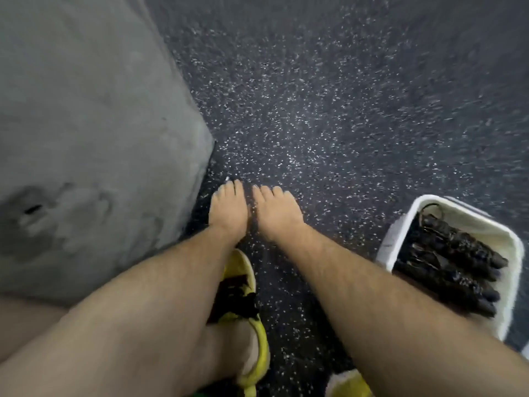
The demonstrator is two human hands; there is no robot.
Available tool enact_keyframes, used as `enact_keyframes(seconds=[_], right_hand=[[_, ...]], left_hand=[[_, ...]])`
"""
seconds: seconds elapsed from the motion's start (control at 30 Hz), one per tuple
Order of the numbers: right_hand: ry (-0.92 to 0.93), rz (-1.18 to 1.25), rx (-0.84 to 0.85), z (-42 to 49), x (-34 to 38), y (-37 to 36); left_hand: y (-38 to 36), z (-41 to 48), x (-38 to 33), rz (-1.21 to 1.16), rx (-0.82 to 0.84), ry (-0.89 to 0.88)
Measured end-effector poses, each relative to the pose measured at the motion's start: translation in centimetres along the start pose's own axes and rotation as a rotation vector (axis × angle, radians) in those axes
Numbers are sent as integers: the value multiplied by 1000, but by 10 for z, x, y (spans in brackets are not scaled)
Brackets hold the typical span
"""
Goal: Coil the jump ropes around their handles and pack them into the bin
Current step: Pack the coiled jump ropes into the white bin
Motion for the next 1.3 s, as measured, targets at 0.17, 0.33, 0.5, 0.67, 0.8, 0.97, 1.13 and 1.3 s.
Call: enact_keyframes(seconds=[0.17, 0.33, 0.5, 0.67, 0.8, 0.97, 1.13, 1.3], right_hand=[[47, -4, 62, 25, 32, -32], [28, -20, 112, 27, 33, -34], [-7, 13, 58, 10, 13, -11], [25, -42, -68, -25, -22, 16], [-6, -68, -129, -62, -53, 32], [-93, -72, -159, -142, -114, 57], [-245, 40, -90, -247, -172, 61], [-456, 262, -6, -317, -187, 27]], left_hand=[[-43, 16, 26, -136, 253, 216], [-58, 19, 27, -135, 276, 272], [-57, 21, 30, -231, 384, 346], [-24, 7, 25, -215, 283, 215], [36, -18, -27, -320, 39, -111], [111, -62, -105, -382, -70, -560], [136, -121, -171, -393, -51, -851], [131, -165, -222, -379, 131, -951]])
Point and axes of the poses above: each hand's wrist, its own z-axis towards the middle knuckle, its own y-axis out of the back of the hand, x = y × z, the point moved 2 cm from there along z, towards the middle knuckle, and after that the axes turned 5 degrees about z, right-handed, at the moved point
